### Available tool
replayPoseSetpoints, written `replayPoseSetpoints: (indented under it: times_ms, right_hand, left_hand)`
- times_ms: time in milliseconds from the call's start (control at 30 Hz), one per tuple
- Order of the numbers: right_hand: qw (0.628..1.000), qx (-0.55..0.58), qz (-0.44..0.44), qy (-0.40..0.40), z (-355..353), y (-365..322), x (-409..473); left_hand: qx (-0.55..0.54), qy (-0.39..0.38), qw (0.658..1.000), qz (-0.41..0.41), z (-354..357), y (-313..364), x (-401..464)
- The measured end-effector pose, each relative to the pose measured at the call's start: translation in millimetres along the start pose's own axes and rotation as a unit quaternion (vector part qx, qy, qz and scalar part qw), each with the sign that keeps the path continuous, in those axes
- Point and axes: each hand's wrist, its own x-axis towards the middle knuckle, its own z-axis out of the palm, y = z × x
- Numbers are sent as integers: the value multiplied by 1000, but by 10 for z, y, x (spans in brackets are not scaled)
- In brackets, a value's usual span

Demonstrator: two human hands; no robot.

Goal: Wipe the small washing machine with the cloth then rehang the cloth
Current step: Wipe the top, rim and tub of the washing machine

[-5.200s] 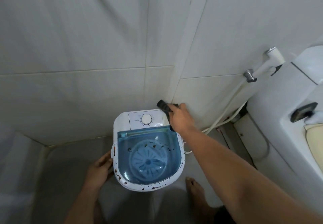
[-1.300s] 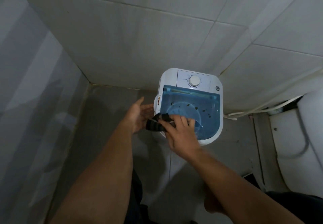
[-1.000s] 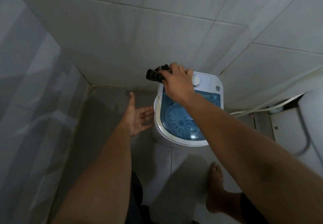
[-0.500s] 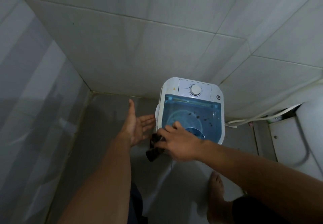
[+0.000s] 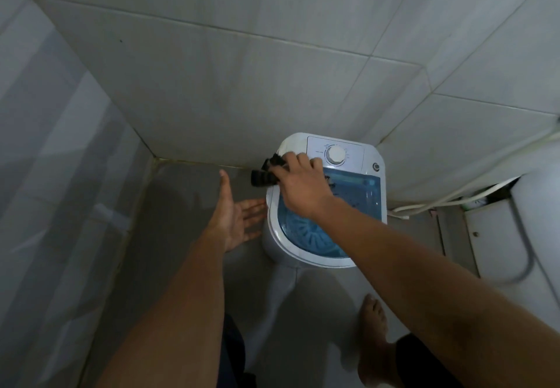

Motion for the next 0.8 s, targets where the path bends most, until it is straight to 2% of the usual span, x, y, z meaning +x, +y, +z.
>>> replayPoseSetpoints:
  times_ms: [167, 300, 367, 467, 567, 667, 733, 800]
  right_hand:
    - [997, 41, -56, 14, 98, -174, -601]
    - [988, 85, -123, -43, 59, -284, -1024]
    - [977, 170, -113, -69, -88, -154, -946]
    - [970, 239, -41, -12, -333, 203, -457]
    - [978, 194, 55, 45, -420, 583, 158]
    - [985, 91, 139, 41, -241, 587, 403]
    - [989, 56, 130, 53, -45, 379, 311]
    - [994, 44, 71, 72, 106, 130, 58]
  left_hand:
    - [-3, -9, 1000, 11, 32, -9, -27]
    - [17, 11, 999, 26, 74, -5, -14]
    - [13, 15, 999, 32, 82, -13, 17]
    - [-8, 15, 1000, 22, 107, -33, 58]
    - [22, 43, 998, 29, 133, -28, 42]
    - [30, 48, 998, 32, 131, -27, 49]
    - [24, 50, 998, 27, 112, -13, 60]
    - [13, 46, 999, 22, 100, -16, 71]
